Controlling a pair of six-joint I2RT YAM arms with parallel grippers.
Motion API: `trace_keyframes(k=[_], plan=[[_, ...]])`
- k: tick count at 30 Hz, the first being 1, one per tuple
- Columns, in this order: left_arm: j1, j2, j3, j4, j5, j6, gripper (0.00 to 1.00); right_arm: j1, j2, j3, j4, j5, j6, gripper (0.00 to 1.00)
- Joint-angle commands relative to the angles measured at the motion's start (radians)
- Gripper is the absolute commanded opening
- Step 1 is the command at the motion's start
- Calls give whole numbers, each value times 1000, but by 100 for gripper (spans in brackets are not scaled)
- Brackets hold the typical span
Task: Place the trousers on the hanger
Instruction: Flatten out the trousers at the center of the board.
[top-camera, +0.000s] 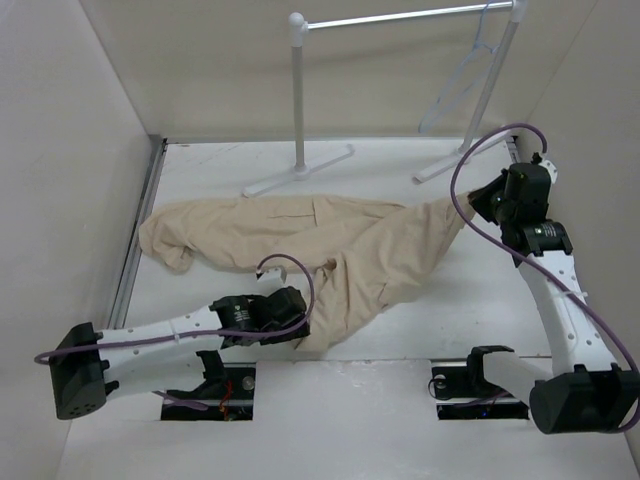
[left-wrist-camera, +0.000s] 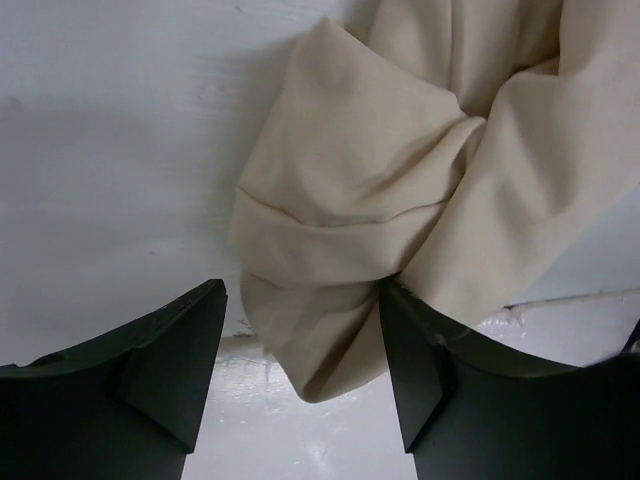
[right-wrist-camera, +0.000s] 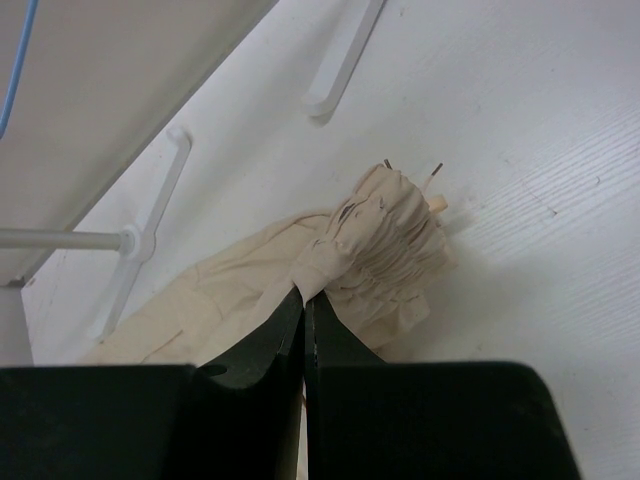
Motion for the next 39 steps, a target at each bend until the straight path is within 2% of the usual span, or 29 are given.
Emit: trace_keyframes(k=[1,3,4,6,7,9,12,18,23,25,27,29,32,35,37,39], plan=[[-30,30,-42,140,52,-25,62,-2,7,29,80,-5,-4,7],[-22,68,-53,200,78,-25,58,-6,18,34,82,-5,0,7],[-16,90,-53,219,80,-22,51,-8,20,37,85,-5,4,7],[11,113,-30,218,71,-6,20,-9,20,41,87,-5,4,7],[34,105,-6,204,60,4,12,-12,20,44,84,-5,4,7],[89,46,69,149,23,39,6,-20,14,44,77,-3,2,7],[203,-54,282,-38,-44,119,4,-31,-9,37,62,4,-6,7],[378,-113,718,-428,-141,239,4,-66,-106,-32,8,23,-3,6],[479,-13,1036,-710,-92,261,7,-77,-137,-63,-27,33,8,6],[505,39,1101,-759,-83,294,11,-97,-125,-78,-21,37,10,6],[568,100,1084,-732,-80,354,19,-121,-97,-85,-4,38,19,6],[666,177,1037,-592,-28,417,29,-152,-43,-77,30,37,22,6],[853,335,946,-297,113,437,55,-178,49,-28,51,11,36,5],[959,485,978,-221,181,391,57,-172,80,17,36,-3,34,5],[957,464,977,-221,158,406,57,-158,51,9,28,9,16,5],[931,373,897,-230,127,449,53,-147,6,-32,27,12,5,5]])
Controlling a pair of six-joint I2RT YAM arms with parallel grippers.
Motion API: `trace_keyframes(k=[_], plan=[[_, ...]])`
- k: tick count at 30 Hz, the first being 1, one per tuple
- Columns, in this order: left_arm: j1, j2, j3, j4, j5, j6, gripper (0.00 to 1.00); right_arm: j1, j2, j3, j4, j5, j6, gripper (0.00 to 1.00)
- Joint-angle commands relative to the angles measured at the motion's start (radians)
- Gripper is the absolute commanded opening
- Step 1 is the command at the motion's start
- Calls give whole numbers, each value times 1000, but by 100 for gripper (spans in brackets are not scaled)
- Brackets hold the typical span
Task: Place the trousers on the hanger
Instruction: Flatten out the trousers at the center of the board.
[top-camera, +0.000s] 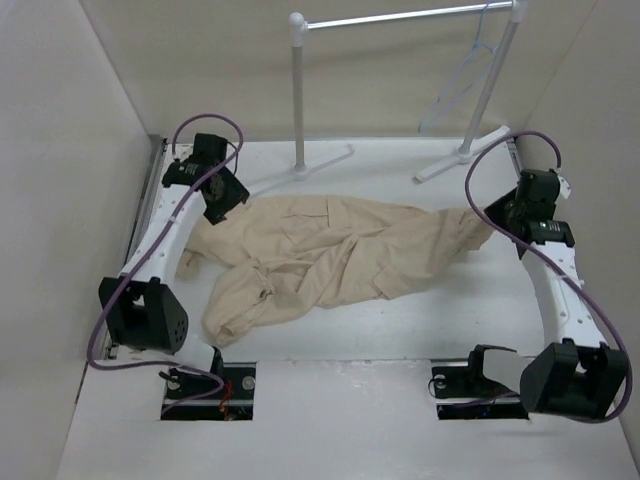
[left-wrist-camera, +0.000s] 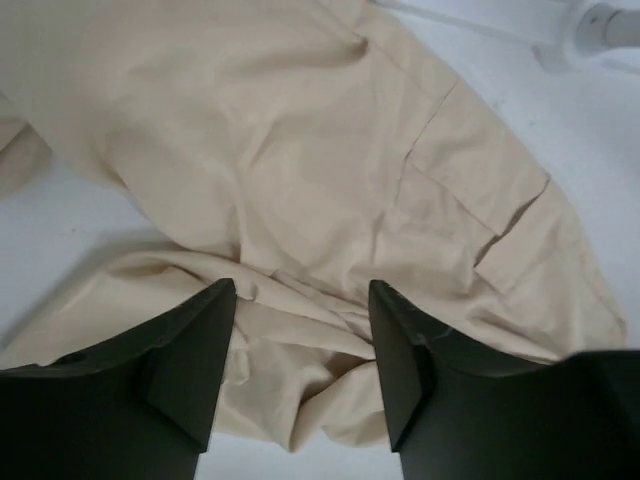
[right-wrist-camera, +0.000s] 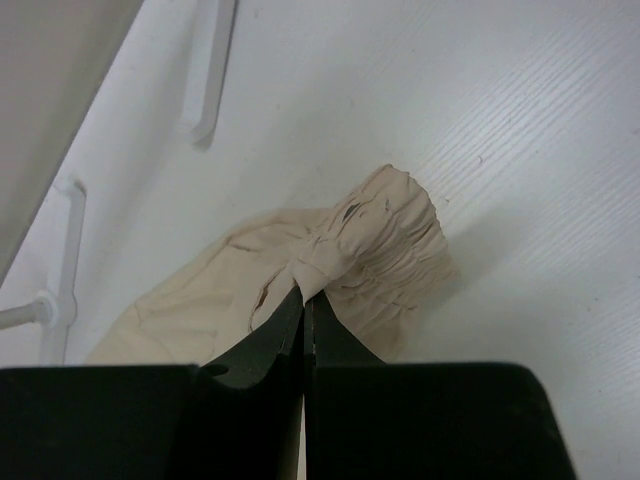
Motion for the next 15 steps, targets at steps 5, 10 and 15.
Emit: trace_keyframes(k=[5,10,15], plan=[[-132,-480,-380,-123,-44,74,36,38,-187,-94,33,7,-30,6],[-347,-558,-610,-152,-110,-9,38,65,-224,-165,39,-1,-28,6],[-505,-398,-648,16,-119,-10,46,87,-253,-197,39,-5,-22,6]])
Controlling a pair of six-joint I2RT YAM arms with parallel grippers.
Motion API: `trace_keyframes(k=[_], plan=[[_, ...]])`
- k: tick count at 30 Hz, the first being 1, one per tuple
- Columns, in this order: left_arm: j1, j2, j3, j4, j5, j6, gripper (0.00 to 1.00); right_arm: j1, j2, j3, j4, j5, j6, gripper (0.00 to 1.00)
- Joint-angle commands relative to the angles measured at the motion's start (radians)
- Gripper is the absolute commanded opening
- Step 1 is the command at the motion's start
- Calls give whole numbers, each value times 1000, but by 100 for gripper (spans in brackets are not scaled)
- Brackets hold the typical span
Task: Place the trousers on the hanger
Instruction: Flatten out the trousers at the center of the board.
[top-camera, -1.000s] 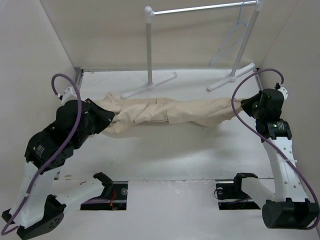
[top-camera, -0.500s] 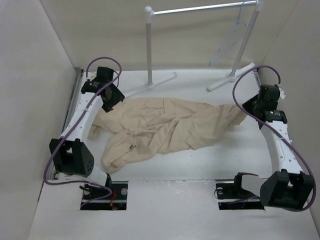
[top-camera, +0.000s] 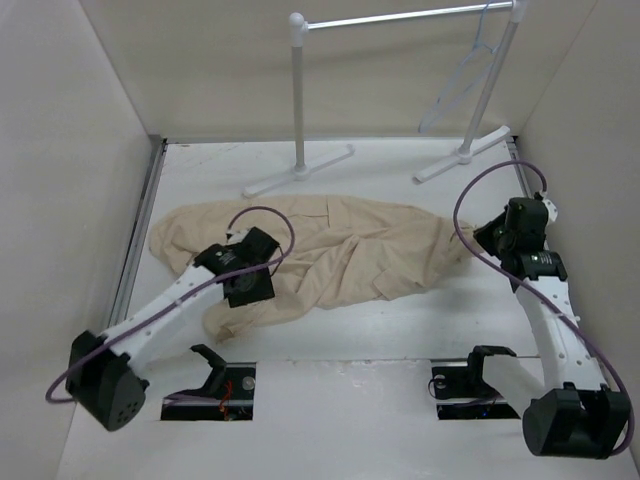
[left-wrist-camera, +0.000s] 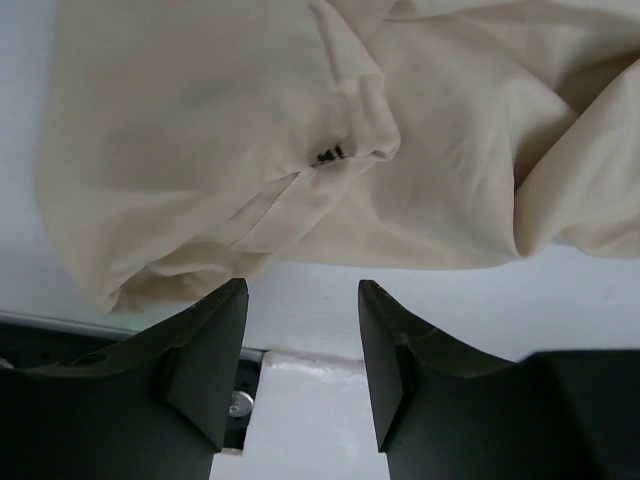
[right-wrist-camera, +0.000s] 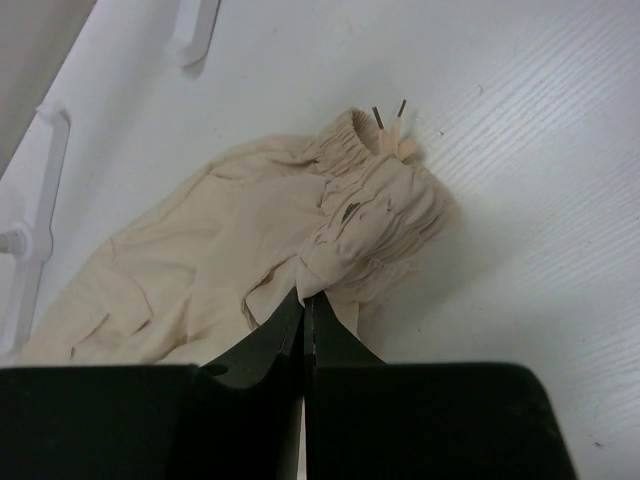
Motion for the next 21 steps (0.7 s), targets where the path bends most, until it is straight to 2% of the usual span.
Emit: trace_keyframes(k=[1,4,10,17,18,21], plan=[[-64,98,-17,135,-37,-13,46,13,-43,-7,34,-4,-8,6],[-78,185,-24,193,-47,4,46,8,-74,-29,15,-4,-6,6],[-58,279,-75,267,-104,18,37,-76,-101,-47,-5,-12,-12,6],[-55,363,-103,332,-103,47,35,-101,-52,-4,26,-29,17,6],[-51,365,-103,339,-109,49,25,-101,-46,0,30,-24,22,6],[-14,314,-106,327,-133,41,7,-101,-17,7,44,-13,29,6]])
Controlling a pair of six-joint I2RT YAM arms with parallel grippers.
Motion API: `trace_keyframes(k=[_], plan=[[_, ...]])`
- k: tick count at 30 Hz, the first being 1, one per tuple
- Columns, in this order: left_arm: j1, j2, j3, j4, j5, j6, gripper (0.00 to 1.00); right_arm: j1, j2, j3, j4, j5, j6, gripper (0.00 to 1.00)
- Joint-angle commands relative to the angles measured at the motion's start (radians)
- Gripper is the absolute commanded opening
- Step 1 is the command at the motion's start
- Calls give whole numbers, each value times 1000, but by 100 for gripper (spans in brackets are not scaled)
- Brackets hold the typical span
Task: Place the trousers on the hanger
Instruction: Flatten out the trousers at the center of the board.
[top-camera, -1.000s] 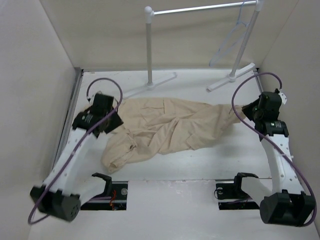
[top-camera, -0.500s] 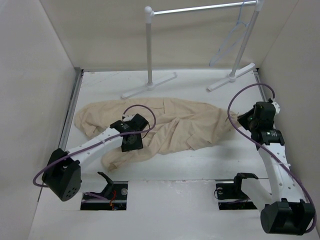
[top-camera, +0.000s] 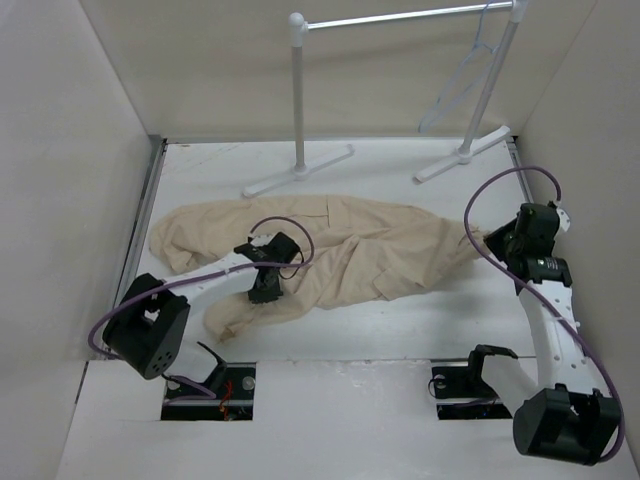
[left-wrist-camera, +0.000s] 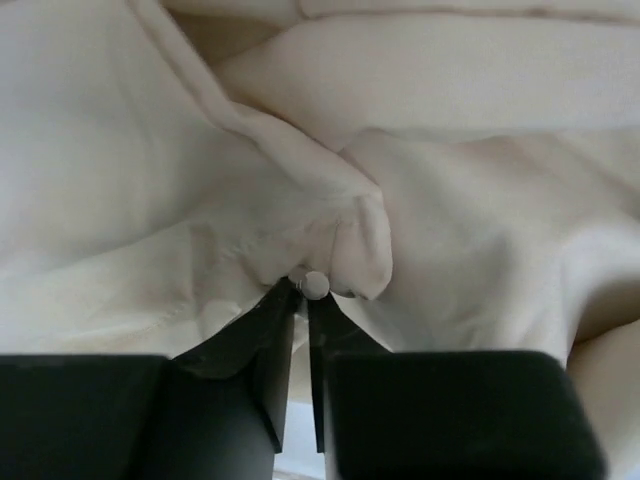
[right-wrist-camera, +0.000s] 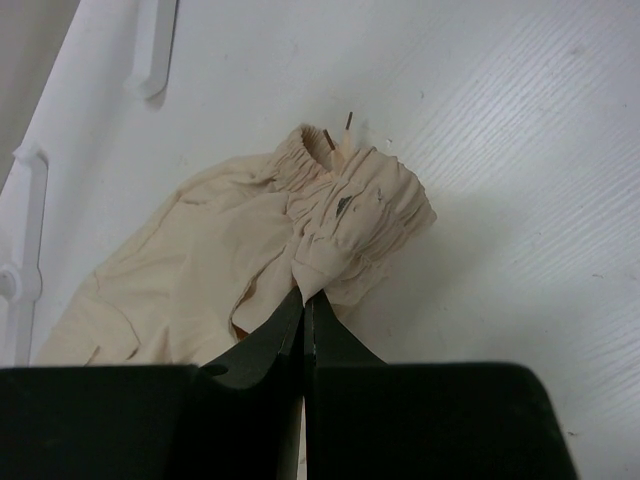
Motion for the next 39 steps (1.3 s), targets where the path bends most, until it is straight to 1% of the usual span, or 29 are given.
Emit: trace_keyframes(k=[1,4,6,9,11,13,15,18,21,25,27,28,29,30,31,33,34,35,36,38,39], plan=[[51,-96,-5,-9,-46,3,5,-7,26,44,64,5,16,6],[109,-285,17,-76,-31,-15,4,-41,67,34,94,31,16,6],[178,-394,52,-158,-11,-21,4,-81,101,33,114,40,18,6],[323,-506,110,-262,12,-14,3,-128,133,40,140,44,42,5],[457,-550,153,-308,31,0,3,-145,159,47,155,54,71,5],[611,-557,182,-316,67,25,3,-148,207,56,181,67,99,5],[733,-531,201,-316,113,26,3,-151,268,74,196,83,121,5],[845,-483,228,-305,103,-17,2,-171,363,100,200,113,153,5],[934,-411,280,-261,48,-8,2,-216,449,141,192,123,179,5],[1023,-304,321,-259,-47,15,3,-268,477,180,163,140,200,6],[1051,-250,336,-239,-75,20,5,-267,471,195,161,137,211,8],[1060,-227,342,-229,-86,22,6,-266,465,206,158,140,211,12],[1075,-206,348,-219,-84,20,11,-262,457,217,151,143,208,18],[1082,-180,356,-203,-74,22,21,-251,448,224,143,144,208,27],[1086,-157,370,-202,-49,28,27,-237,433,229,138,147,202,39],[1074,-161,388,-201,-26,45,42,-211,391,223,134,156,188,55],[1045,-185,390,-193,-26,57,49,-195,361,214,134,166,181,61],[1010,-210,390,-196,-26,66,54,-178,330,208,132,172,176,64],[969,-239,385,-208,-18,75,55,-158,296,202,128,178,170,65],[843,-319,347,-257,9,74,53,-115,229,186,114,186,161,66],[769,-366,313,-285,18,69,50,-86,195,177,103,193,159,66]])
